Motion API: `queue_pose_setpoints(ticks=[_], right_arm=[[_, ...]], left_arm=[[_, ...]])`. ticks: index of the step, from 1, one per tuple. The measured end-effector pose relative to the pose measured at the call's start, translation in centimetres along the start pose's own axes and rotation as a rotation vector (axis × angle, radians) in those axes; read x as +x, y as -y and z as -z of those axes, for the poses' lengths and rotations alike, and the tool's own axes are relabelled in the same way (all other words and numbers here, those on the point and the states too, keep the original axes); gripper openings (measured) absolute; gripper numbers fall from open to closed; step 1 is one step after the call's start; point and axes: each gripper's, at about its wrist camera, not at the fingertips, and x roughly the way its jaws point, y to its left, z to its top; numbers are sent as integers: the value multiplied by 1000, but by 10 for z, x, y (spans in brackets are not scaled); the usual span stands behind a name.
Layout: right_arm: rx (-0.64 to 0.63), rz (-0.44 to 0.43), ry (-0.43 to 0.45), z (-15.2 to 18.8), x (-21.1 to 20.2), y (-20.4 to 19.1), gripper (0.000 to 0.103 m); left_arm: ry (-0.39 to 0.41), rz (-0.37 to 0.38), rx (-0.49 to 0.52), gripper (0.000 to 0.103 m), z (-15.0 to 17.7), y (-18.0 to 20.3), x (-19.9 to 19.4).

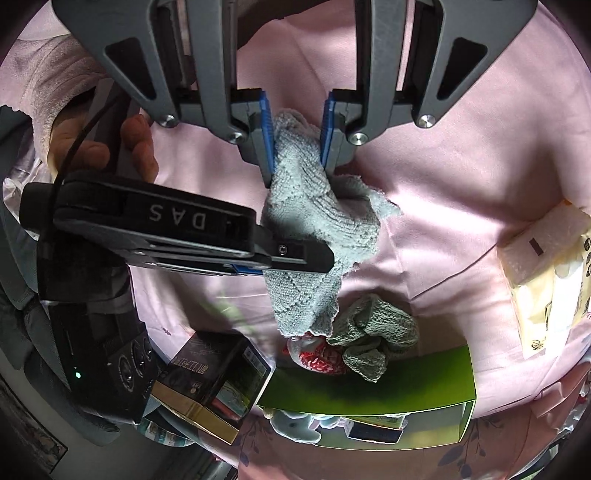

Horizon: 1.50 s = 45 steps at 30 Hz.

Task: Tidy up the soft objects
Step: 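Grasp the grey-green towel with the left gripper and lift it, then carry the towel over the green box with the left gripper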

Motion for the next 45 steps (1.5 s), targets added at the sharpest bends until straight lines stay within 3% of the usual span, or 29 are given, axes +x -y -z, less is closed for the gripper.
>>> queue_pose_setpoints(ticks=[8, 16, 25, 38, 45], right_arm=[[-112, 107, 103, -5, -27, -18, 16], [-187, 160, 204, -20, -61, -31, 16], [-240, 165, 293, -44, -84, -43, 16], [-252, 170, 363, -81, -86, -38, 16], [-260, 167, 409, -116, -91, -36, 16]], left_arm=[[49, -8, -16, 20, -10, 4, -10], [113, -36, 6, 20, -32, 13, -28], [165, -78, 32, 20, -65, 17, -47], [194, -115, 65, 20, -109, 13, -51], [229, -144, 91, 21, -150, 11, -56]])
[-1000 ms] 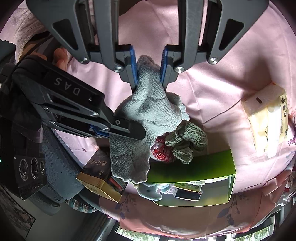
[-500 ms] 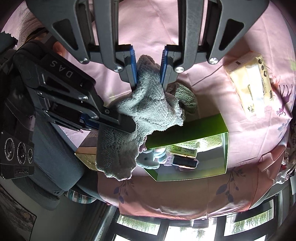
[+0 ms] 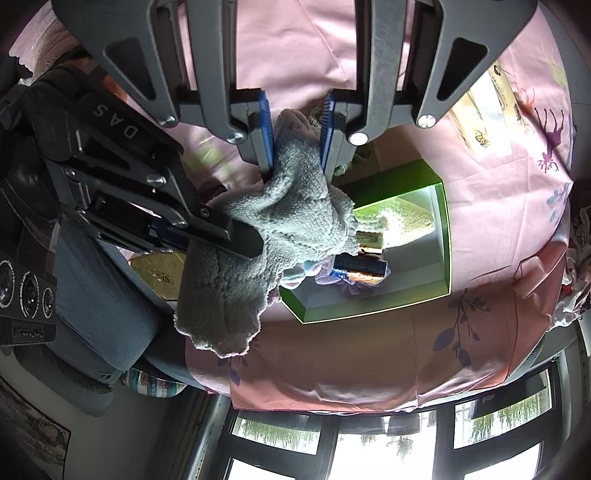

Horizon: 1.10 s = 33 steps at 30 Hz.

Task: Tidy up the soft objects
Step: 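Carry the towel over the green box with the left gripper, then lower the towel into the box and open the left gripper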

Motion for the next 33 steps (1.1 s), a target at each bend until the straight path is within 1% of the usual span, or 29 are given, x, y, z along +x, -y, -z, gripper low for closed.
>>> queue_pose_setpoints(ticks=[7, 9, 12, 17, 24, 33], right_arm=[[1, 25, 56, -45, 14, 13, 16], [2, 40, 57, -53, 23, 17, 16], [13, 40, 41, -60, 39, 25, 16], [41, 35, -4, -55, 77, 37, 16], [80, 32, -102, -37, 129, 45, 16], [100, 40, -171, -25, 162, 48, 16]], left_arm=[[67, -25, 1, 21, -57, -12, 3], [73, -33, -1, 21, -69, -17, 10], [66, -39, -21, 22, -77, -28, 24], [38, -54, -70, 22, -77, -48, 52], [-43, -56, -159, 22, -68, -79, 91], [-86, -70, -211, 22, -60, -98, 113]])
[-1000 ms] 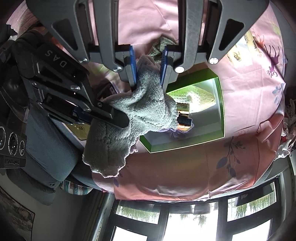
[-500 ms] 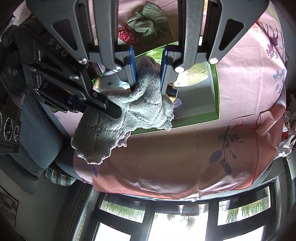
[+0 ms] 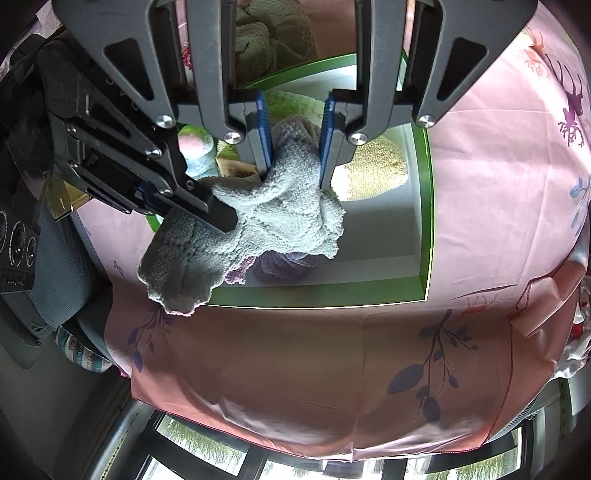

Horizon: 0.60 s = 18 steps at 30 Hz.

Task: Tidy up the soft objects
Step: 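Lower the towel into the box and open the left gripper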

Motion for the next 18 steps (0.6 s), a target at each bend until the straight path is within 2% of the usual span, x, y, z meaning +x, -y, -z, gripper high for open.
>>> queue_pose_setpoints(ticks=[9, 11, 13, 15, 17, 18], right_arm=[[5, 22, -27, 2, 11, 1, 16], [8, 28, -30, 3, 11, 2, 16], [9, 39, -31, 3, 9, 2, 16], [12, 54, -31, 4, 6, 4, 16], [20, 61, -30, 4, 2, 6, 17], [24, 68, -32, 4, 1, 7, 21]], left_arm=[[-16, 5, -35, 23, 3, -6, 10], [-18, -2, -38, 25, 3, -6, 10], [-20, -11, -43, 32, 4, -8, 11], [-19, -33, -50, 50, 5, -11, 10], [-23, -46, -64, 63, 7, -15, 10], [-24, -48, -69, 68, 8, -16, 9]])
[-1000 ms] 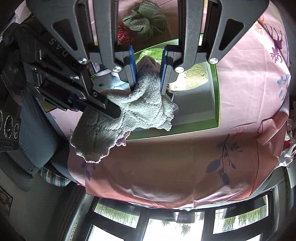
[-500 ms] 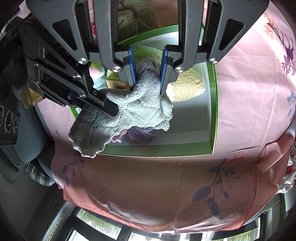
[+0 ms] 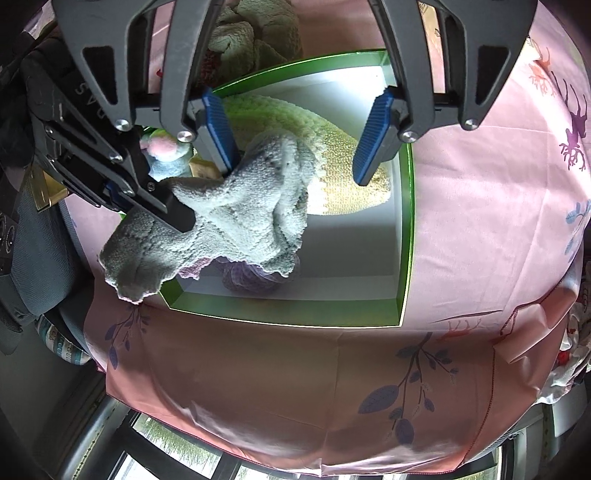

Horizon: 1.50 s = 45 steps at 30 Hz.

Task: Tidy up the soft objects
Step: 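Lower the towel into the box and open the left gripper, then withdraw the left gripper and move the right gripper to the green knitted cloth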

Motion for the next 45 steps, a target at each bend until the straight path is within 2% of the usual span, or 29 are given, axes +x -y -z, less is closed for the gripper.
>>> queue_pose_setpoints(ticks=[1, 3, 6, 7, 9, 12, 16, 18, 19, 21, 23, 26, 31, 39, 45], right_arm=[[3, 15, 0, 0, -2, 0, 23], [2, 51, 5, 1, -8, 1, 36], [11, 69, 23, 5, -21, 3, 48], [15, 68, 32, 6, -27, 3, 49], [21, 75, 48, 11, -40, 3, 54], [16, 87, 69, 20, -60, 1, 60], [14, 81, 82, 34, -84, -2, 64], [21, 73, 83, 43, -95, -3, 74], [20, 73, 88, 47, -101, -3, 77], [17, 90, 99, 56, -113, -4, 77], [23, 110, 102, 65, -125, -4, 77], [53, 128, 97, 81, -142, -1, 78], [61, 173, 70, 108, -160, 0, 79], [106, 195, 42, 144, -181, 9, 79], [124, 199, 24, 154, -186, 14, 79]], left_arm=[[-1, -1, -3, 69, 1, -1, -1], [0, -13, 0, 75, 3, -1, -5], [14, -34, 10, 78, 6, 1, -15], [22, -37, 10, 78, 7, 1, -19], [41, -45, -2, 87, 11, 2, -29], [73, -38, -6, 88, 21, 5, -46], [104, -71, 26, 88, 37, 17, -67], [119, -87, 33, 88, 45, 20, -77], [123, -91, 35, 88, 50, 21, -81], [132, -103, 37, 92, 60, 23, -90], [144, -121, 40, 102, 71, 25, -98], [161, -136, 27, 102, 92, 24, -108], [146, -116, -5, 102, 125, 22, -114], [143, -125, -28, 102, 158, 30, -123], [128, -113, -13, 102, 173, 38, -123]])
